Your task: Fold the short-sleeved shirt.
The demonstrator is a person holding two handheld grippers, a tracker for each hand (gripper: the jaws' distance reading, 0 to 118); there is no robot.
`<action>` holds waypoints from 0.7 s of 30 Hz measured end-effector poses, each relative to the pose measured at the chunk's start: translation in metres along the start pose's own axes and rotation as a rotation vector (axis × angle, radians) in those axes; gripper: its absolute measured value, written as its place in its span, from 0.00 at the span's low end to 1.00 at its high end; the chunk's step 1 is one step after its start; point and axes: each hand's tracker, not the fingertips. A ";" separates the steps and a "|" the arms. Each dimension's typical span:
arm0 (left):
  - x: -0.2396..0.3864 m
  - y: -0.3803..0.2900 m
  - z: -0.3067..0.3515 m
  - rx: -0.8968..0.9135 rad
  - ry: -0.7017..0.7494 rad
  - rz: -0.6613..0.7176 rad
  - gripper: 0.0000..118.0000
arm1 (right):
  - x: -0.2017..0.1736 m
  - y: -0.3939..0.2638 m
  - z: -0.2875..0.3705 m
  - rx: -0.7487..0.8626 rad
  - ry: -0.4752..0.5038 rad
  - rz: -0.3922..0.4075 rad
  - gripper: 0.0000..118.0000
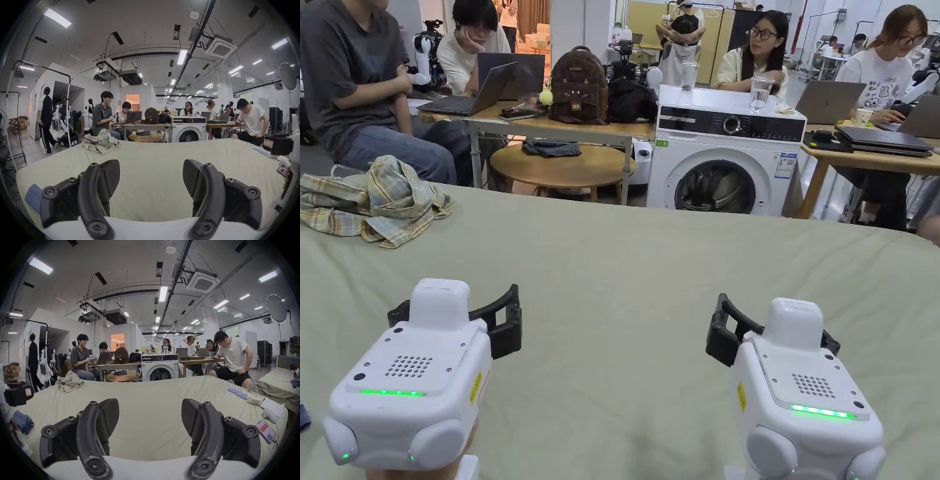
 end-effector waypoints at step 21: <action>0.003 0.000 0.004 0.000 -0.044 -0.003 0.68 | 0.003 0.009 -0.007 -0.101 -0.010 -0.114 0.80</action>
